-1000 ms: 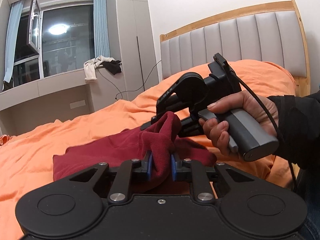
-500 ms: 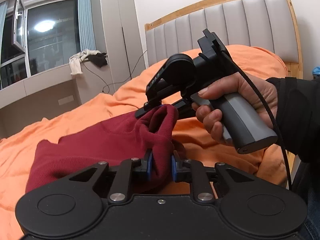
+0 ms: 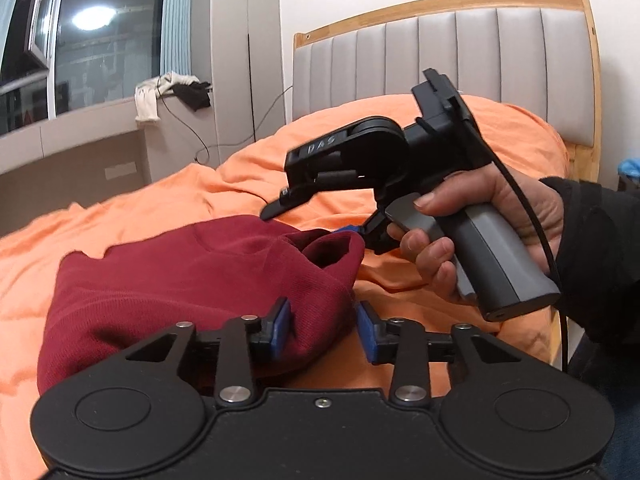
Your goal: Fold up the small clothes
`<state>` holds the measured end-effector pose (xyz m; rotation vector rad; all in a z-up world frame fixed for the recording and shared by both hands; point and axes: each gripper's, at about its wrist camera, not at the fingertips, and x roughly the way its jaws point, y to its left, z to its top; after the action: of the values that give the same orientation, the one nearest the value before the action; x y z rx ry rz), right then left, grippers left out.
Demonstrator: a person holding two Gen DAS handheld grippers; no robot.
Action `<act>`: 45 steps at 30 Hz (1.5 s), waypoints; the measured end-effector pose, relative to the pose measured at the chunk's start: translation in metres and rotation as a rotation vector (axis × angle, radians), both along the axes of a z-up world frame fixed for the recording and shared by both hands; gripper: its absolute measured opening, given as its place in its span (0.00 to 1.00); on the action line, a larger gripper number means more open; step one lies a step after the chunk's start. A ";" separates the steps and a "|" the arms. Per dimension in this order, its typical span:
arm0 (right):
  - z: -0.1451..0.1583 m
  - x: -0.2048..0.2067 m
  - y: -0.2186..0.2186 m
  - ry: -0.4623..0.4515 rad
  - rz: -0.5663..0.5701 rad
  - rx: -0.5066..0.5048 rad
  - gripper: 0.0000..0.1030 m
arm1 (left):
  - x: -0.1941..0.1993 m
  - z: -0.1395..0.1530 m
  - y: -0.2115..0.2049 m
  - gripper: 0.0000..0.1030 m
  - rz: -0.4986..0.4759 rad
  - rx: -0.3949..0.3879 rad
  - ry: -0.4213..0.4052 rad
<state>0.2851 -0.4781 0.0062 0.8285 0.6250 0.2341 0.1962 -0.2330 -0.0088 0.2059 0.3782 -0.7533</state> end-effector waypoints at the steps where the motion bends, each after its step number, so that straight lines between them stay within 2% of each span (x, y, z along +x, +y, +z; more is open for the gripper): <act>1: 0.000 0.000 0.002 0.004 0.020 -0.009 0.82 | 0.000 0.000 0.002 0.50 -0.008 -0.013 0.017; 2: 0.001 -0.001 0.004 0.007 0.035 -0.021 0.86 | 0.001 0.002 0.003 0.61 -0.021 -0.029 0.034; 4: 0.002 -0.003 0.008 0.017 0.060 -0.057 0.89 | -0.003 0.005 0.007 0.71 -0.046 -0.058 0.051; 9: -0.002 -0.004 0.014 0.068 0.093 -0.096 0.95 | -0.016 0.013 0.011 0.83 -0.048 -0.043 0.025; 11: -0.004 -0.004 0.013 0.080 0.094 -0.088 0.96 | -0.022 0.017 0.016 0.92 -0.035 -0.061 0.026; 13: -0.005 -0.004 0.012 0.087 0.093 -0.083 0.98 | -0.023 0.026 0.025 0.95 0.004 -0.088 0.026; 18: -0.006 -0.003 0.016 0.107 0.103 -0.117 0.99 | -0.011 0.048 0.055 0.99 0.171 -0.174 0.040; 21: -0.007 -0.003 0.018 0.110 0.107 -0.135 0.99 | 0.008 0.056 0.070 0.99 0.286 -0.187 0.058; 24: -0.007 -0.004 0.019 0.110 0.111 -0.147 1.00 | 0.029 0.058 0.083 0.99 0.387 -0.199 0.119; 29: -0.008 -0.004 0.022 0.111 0.117 -0.177 1.00 | 0.060 0.045 0.101 0.99 0.478 -0.203 0.259; 34: -0.009 -0.004 0.026 0.101 0.126 -0.215 1.00 | 0.076 0.018 0.117 1.00 0.472 -0.229 0.369; 37: -0.011 -0.005 0.028 0.087 0.129 -0.237 1.00 | 0.075 0.000 0.126 1.00 0.456 -0.276 0.411; 40: -0.012 -0.006 0.030 0.075 0.126 -0.253 1.00 | 0.075 -0.011 0.132 1.00 0.435 -0.325 0.405; 45: -0.012 -0.005 0.036 0.073 0.109 -0.274 1.00 | 0.073 -0.015 0.131 1.00 0.424 -0.323 0.386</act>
<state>0.2797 -0.4424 -0.0056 0.5421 0.7527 0.2119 0.2693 -0.1019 -0.0233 -0.3231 0.6344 -0.4206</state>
